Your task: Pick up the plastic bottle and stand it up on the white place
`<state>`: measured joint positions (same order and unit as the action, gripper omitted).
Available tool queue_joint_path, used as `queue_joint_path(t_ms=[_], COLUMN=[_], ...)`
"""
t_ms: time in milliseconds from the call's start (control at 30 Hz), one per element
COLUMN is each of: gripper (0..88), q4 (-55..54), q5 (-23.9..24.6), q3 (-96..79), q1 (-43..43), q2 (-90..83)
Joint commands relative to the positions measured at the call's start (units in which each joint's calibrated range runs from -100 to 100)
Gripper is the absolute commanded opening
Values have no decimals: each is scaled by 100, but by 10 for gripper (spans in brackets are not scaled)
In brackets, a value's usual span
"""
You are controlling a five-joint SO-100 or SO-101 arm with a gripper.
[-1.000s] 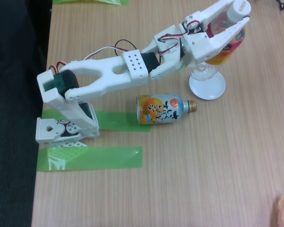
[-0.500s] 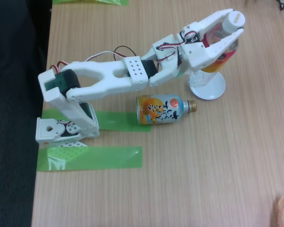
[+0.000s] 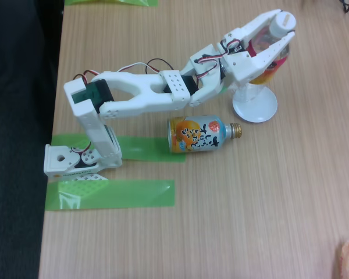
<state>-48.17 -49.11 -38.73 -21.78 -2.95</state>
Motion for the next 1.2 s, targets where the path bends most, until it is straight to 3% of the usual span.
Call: queue_joint_path(t_ms=[0, 500, 1167], gripper=[70, 70, 70], q4=[-101, -101, -101], q5=[-30, -162, -256], q3=[47, 93, 1514], q1=[7, 22, 15], q2=[-29, 80, 1055])
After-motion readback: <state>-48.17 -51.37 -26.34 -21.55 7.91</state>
